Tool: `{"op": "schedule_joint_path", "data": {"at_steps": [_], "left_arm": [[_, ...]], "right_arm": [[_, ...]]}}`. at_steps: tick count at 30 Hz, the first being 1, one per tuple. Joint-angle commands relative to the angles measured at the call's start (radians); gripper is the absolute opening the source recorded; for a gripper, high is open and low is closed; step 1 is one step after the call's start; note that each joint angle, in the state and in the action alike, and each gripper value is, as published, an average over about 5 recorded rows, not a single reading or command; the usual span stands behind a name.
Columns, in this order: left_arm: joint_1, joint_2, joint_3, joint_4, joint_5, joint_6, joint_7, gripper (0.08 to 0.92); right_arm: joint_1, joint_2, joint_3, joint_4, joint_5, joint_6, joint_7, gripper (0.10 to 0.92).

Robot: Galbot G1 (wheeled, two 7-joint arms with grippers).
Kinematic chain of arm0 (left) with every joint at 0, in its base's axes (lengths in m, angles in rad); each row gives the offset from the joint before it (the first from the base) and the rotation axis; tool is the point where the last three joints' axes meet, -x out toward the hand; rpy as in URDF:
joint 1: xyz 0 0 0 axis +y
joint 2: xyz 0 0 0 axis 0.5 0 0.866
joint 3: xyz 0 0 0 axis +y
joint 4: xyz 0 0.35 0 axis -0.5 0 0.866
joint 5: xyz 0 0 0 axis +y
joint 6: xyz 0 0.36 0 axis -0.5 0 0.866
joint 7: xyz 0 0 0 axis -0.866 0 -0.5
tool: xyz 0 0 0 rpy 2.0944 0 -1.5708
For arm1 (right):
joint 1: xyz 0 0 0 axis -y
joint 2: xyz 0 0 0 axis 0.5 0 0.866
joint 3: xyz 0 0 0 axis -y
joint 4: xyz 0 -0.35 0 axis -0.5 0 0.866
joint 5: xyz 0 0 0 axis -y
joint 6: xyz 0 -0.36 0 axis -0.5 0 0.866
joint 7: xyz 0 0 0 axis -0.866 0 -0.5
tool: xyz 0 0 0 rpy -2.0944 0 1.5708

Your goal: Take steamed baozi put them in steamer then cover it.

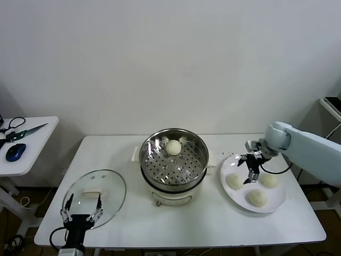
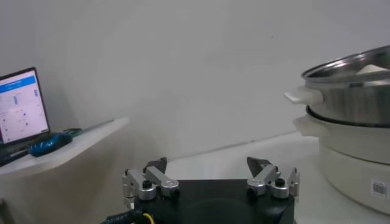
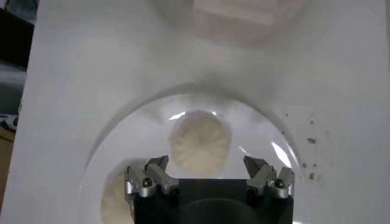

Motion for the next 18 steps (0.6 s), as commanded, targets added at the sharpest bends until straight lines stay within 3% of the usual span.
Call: {"op": "schedule_joint_path", "data": {"at_steps": [1,18], "left_arm": [[0.001,-0.001,0.001,0.005,0.002,0.0,-0.001,0.823],[-0.002,-0.001,0.002,0.011,0.006,-0.001,-0.001,0.823]], "right_arm": [[-0.11,0.031,0.079,-0.068,-0.032,-0.021,0.001,0.823],[-0.105,0.105,0.089,-0.121,-0.037,-0.008,0.003,0.822]]}}
